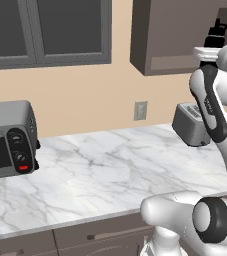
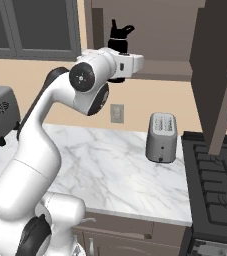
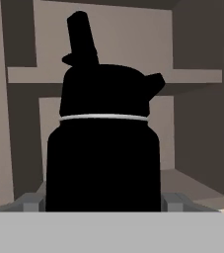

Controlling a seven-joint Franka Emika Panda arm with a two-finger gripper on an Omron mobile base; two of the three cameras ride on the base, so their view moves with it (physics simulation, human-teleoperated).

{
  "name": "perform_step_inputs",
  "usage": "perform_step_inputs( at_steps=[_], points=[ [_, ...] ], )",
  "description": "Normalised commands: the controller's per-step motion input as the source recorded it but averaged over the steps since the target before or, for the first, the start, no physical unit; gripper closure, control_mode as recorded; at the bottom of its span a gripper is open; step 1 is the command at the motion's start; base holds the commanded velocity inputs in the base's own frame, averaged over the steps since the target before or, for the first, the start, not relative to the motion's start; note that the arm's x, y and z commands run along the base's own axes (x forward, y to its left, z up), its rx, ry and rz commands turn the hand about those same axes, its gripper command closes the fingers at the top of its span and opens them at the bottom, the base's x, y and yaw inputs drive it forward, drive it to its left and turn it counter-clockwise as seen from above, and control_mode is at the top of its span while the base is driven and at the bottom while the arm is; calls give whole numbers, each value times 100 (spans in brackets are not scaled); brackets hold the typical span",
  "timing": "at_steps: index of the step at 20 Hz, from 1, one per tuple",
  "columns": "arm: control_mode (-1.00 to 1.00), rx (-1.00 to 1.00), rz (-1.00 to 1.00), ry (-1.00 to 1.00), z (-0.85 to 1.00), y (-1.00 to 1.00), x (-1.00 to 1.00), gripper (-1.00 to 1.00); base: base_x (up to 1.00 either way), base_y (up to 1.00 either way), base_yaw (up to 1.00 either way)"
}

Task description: Pick the water bottle from the counter and place it in the open cabinet.

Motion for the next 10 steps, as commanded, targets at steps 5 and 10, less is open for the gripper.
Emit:
perform_step_inputs(
  at_steps=[5, 10],
  points=[
    [-100, 0, 0, 0, 0, -4, 18, 100, 0, 0, 0],
    [-100, 0, 0, 0, 0, -7, 11, 100, 0, 0, 0]
  ],
)
